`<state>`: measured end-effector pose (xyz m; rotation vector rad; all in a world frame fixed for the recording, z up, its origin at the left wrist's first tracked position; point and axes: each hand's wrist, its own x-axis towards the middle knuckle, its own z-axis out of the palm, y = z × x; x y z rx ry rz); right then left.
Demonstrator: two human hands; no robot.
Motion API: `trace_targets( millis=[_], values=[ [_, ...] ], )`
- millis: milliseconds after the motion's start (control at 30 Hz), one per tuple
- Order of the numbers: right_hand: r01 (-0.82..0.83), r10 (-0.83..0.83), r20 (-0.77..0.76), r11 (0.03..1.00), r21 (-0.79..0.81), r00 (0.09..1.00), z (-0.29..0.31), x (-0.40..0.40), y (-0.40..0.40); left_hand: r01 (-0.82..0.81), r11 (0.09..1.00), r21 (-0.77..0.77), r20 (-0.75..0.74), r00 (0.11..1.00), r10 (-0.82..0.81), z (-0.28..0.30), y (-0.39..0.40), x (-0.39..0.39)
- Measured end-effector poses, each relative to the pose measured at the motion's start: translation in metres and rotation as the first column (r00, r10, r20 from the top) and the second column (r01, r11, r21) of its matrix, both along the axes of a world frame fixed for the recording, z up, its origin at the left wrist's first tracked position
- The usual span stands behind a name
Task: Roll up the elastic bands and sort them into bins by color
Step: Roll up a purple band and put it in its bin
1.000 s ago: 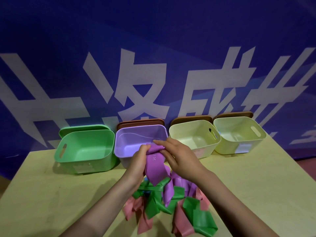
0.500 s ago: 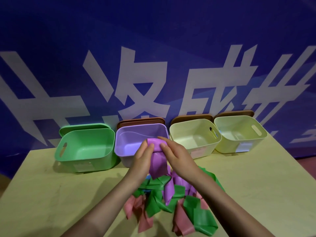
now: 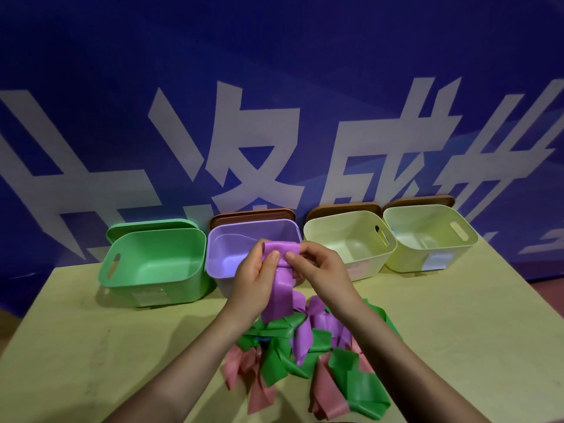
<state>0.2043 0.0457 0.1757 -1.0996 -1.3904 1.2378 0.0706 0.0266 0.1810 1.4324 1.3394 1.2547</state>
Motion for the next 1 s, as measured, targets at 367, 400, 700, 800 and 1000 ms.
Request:
trace_targets(
  millis=[367, 400, 700, 800, 1000],
  values=[
    [0.12, -0.144, 0.091, 0.967, 0.227, 0.985, -0.006, -0.006, -0.005, 0.031, 0.984, -0.174, 0.206, 0.978, 0.005, 0.001, 0.003, -0.003],
    [0.137, -0.16, 0.084, 0.964, 0.228, 0.984, -0.006, -0.006, -0.003, 0.038, 0.974, -0.224, 0.298, 0.954, 0.031, 0.003, 0.002, -0.001],
    [0.012, -0.27, 0.353, 0.808, 0.589, 0.896, -0.007, 0.011, 0.004, 0.194, 0.901, -0.388, 0.597, 0.798, 0.085, 0.001, 0.001, -0.006],
    [-0.155, -0.256, 0.481, 0.734, 0.661, 0.839, -0.008, 0.016, 0.006, 0.255, 0.891, -0.375, 0.648, 0.76, 0.056, 0.0, 0.001, -0.007],
    [-0.209, -0.105, 0.469, 0.796, 0.569, 0.877, -0.008, 0.022, 0.008, 0.23, 0.883, -0.408, 0.627, 0.774, 0.088, -0.004, 0.002, -0.004]
  ],
)
